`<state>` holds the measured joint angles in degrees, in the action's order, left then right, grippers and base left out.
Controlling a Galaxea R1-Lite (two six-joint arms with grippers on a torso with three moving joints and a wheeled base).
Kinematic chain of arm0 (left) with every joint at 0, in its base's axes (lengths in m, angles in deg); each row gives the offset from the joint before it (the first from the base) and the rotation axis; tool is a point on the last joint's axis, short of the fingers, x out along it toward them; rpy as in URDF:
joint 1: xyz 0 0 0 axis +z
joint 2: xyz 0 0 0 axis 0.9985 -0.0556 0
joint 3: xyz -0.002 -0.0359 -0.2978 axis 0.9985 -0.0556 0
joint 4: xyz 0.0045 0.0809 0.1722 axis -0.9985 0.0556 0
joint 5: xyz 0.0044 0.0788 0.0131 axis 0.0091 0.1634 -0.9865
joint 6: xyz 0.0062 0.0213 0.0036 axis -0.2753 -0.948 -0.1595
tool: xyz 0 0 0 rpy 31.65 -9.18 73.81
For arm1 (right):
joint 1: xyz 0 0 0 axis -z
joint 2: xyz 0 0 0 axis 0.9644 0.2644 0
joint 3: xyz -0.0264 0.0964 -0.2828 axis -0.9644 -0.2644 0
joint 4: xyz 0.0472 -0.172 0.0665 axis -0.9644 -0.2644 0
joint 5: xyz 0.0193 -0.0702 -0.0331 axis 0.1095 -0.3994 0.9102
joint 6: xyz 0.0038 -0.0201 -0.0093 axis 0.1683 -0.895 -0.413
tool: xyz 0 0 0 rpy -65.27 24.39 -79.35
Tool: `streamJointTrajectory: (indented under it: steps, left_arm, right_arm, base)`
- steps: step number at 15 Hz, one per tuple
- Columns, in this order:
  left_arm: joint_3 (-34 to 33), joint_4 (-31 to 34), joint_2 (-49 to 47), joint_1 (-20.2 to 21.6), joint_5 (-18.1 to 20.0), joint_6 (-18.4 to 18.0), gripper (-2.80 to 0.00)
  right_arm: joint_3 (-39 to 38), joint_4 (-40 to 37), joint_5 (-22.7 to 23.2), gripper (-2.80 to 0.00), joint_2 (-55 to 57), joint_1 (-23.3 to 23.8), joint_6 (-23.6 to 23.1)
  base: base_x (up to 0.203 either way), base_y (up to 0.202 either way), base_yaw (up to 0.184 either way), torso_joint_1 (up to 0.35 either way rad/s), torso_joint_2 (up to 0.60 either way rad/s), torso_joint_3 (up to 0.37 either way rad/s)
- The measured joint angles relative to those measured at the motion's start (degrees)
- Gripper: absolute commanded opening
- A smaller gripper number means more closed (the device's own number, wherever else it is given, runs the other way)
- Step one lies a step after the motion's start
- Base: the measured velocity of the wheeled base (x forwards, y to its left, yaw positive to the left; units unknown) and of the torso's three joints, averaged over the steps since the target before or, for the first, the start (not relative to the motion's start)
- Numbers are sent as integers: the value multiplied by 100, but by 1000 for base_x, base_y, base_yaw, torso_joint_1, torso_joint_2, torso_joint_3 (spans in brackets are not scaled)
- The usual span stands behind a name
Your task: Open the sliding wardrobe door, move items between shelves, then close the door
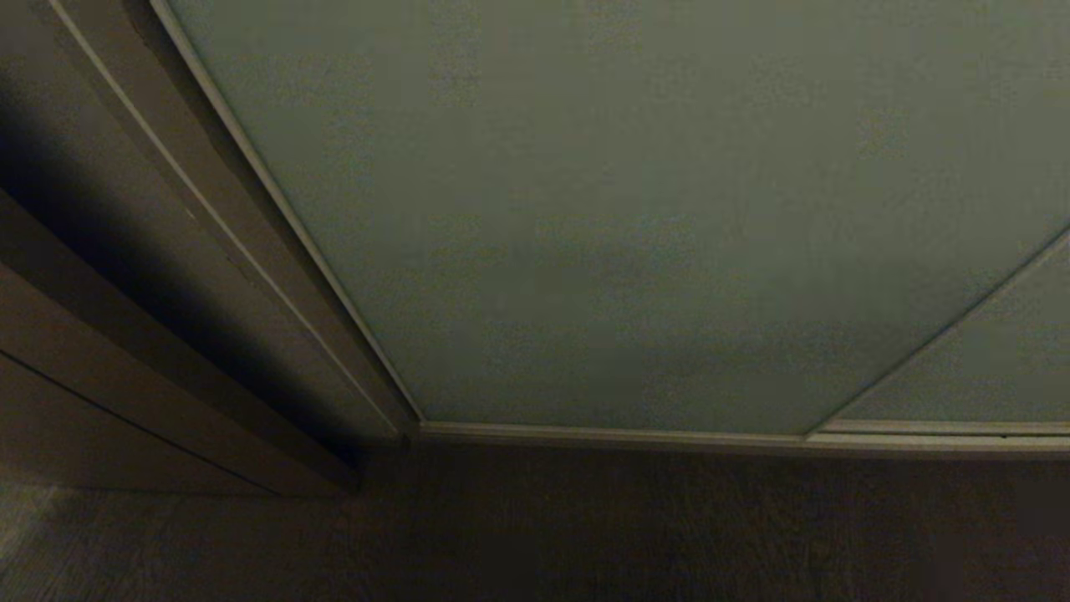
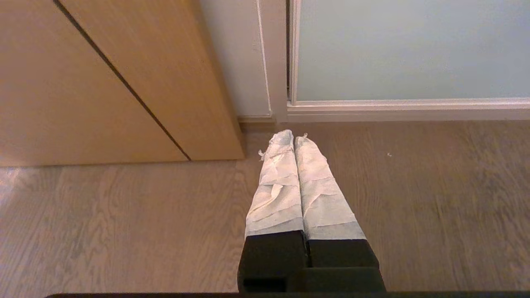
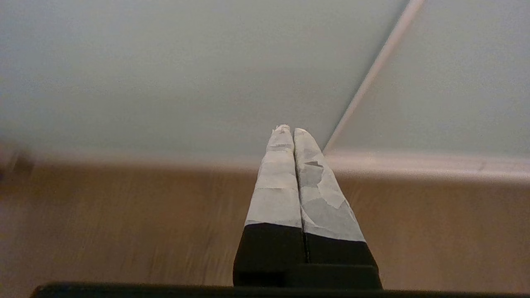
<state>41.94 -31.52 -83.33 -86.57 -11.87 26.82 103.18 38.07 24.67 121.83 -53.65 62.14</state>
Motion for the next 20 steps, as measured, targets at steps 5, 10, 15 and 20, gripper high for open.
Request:
streamJointTrajectory:
  steps: [5,10,15,20]
  left_arm:
    - [0,0,0,0,0,0,-280]
    - [0,1,0,0,-1,3,-280]
    - [0,1,0,0,-2,-2,-280]
    - [0,1,0,0,0,0,-280]
  right_arm:
    - [-1237,-1745,-1129,-280,-2569,-1401,-117]
    - [-2095,-2916,-1655,-280,-4517,-1964,-55]
    - [-2902,-1591,-2101,-280,-5070,-2051,99]
    - [-2970,-1608,-2104,-280,-5145,-2058,155]
  base:
    - [0,0,0,0,0,0]
    - [0,0,0,0,0,0]
    - [0,0,0,0,0,0]
    - [0,0,0,0,0,0]
